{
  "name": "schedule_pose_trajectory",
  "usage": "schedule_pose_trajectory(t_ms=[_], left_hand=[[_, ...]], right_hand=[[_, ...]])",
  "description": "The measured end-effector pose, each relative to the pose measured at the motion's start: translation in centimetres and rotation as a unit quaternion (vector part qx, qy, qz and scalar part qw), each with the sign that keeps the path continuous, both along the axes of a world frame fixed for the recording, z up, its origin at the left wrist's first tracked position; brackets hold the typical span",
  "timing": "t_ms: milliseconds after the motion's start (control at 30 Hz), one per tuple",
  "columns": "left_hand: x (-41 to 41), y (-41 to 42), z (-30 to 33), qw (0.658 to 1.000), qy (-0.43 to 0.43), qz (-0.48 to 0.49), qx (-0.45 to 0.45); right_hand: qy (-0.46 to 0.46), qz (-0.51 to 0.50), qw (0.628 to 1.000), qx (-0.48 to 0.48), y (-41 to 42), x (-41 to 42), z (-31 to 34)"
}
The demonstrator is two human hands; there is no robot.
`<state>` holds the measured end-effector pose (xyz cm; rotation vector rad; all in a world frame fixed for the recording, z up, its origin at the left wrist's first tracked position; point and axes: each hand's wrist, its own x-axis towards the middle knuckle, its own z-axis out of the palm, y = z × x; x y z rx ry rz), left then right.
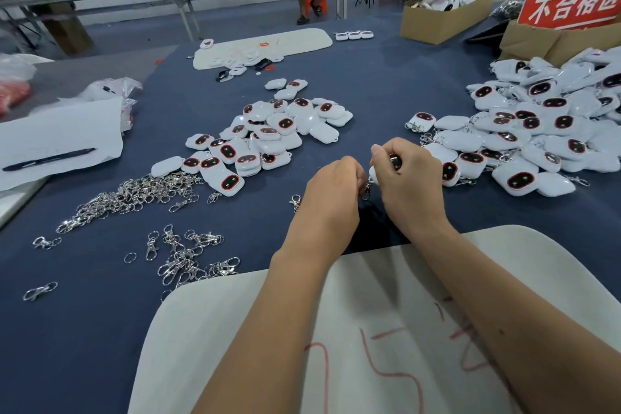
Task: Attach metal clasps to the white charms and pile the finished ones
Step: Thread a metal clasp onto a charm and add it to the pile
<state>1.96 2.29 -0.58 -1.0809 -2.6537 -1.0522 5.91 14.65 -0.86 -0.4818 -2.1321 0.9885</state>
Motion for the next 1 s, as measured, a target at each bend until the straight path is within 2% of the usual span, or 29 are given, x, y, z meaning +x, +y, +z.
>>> schedule_pose_trajectory(t_ms=[267, 367, 500, 633, 833, 1000], left_hand=[[0.2, 0.3, -0.2, 0.999, 0.048, 0.009, 0.005], [0.1, 0.4, -0.4, 0.995, 0.063, -0.015, 0.078], [-0.3, 0.5, -0.5, 0.982, 0.045, -0.063, 0.172], [-0.4, 0.3, -0.4, 0.971, 0.04, -0.065, 0.224], [-0.4, 0.1, -0.1, 0.959, -0.004, -0.018, 0.281], [-0.4, -0.2, 0.0, 0.956, -0.013, 0.006, 0.293]], right_hand=[[0.001, -0.02, 1.0, -0.014, 0.0, -0.1, -0.3], [0.008, -0.019, 0.995, -0.097, 0.4, -0.3, -0.3], [0.04, 0.024, 0.965, -0.259, 1.1, -0.4, -0.3], [0.056, 0.097, 0.933, -0.341, 1.1, -0.1, -0.1], [0.075, 0.17, 0.902, -0.391, 0.6, 0.2, 0.4], [0.081, 0.168, 0.908, -0.375, 0.6, 0.2, 0.1]])
